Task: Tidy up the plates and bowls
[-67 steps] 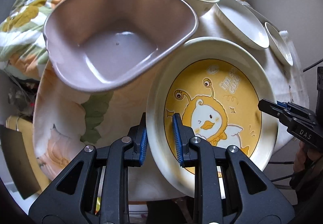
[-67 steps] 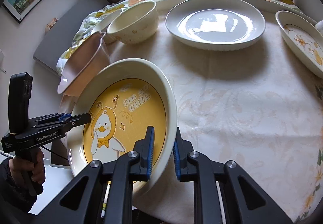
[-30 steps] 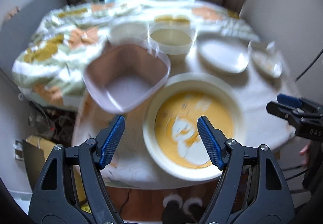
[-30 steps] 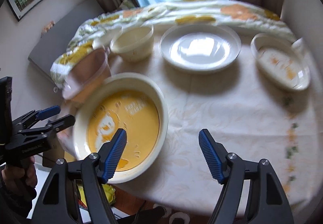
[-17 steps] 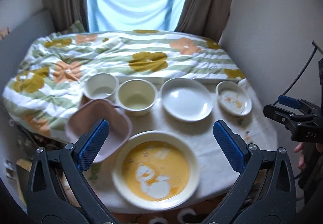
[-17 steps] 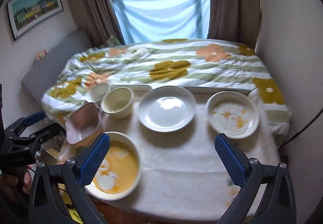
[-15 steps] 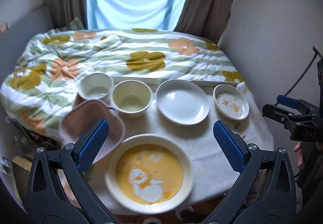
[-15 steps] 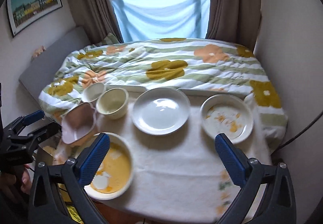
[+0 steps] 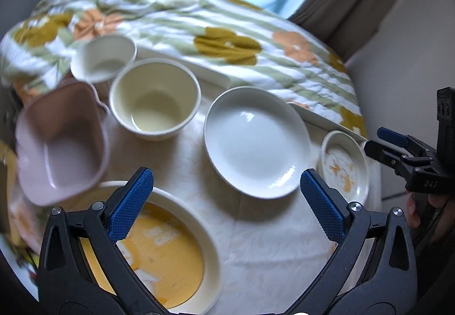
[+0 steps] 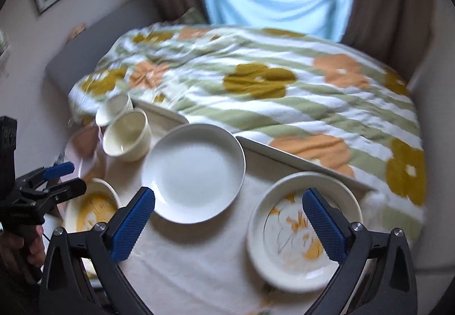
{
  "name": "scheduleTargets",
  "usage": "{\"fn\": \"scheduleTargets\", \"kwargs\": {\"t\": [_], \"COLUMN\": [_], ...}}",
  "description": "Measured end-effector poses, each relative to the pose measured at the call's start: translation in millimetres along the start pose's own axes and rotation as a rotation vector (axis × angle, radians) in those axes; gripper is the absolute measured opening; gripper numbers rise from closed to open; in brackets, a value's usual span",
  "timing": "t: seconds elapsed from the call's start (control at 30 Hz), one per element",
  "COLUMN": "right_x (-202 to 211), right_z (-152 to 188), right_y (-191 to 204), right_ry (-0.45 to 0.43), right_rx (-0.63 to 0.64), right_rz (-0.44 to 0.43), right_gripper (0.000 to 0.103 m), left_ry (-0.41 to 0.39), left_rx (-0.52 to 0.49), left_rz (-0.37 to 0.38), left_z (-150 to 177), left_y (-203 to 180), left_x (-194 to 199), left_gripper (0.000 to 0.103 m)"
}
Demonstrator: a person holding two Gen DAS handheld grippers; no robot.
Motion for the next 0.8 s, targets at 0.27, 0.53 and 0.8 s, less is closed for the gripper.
{"fn": "scheduleTargets", "kwargs": {"t": [0.27, 0.53, 0.8], "right_x": [-87, -128, -141], "right_z": [1, 6, 9], "right_y": [-2, 1, -6], "right_ry": [0.101, 0.141, 0.141], "right_rx": [0.147, 0.179, 0.170], "right_rz": [-0.193, -0.259, -0.254], "right_gripper": [0.073, 0.049, 0.019], "left_ry": [0.049, 0.084, 0.105], "left_rx": [0.097, 0.132, 0.150], "left_rz": [-0.092, -0.114, -0.109], "left_z": [9, 12, 16], "left_y": [12, 18, 21], "left_x": [-69, -101, -115], "left_gripper": [0.087, 0.044, 0.019]}}
Point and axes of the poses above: each gripper's, at about its wrist camera, not at the fingertips, and x roughly against the way its jaws point, y to its left, z to its underside, the point moved 10 cm from there along -x, roughly the way its jaws point, and after that the axes turned 13 degrees about x, right-handed, at the moved point
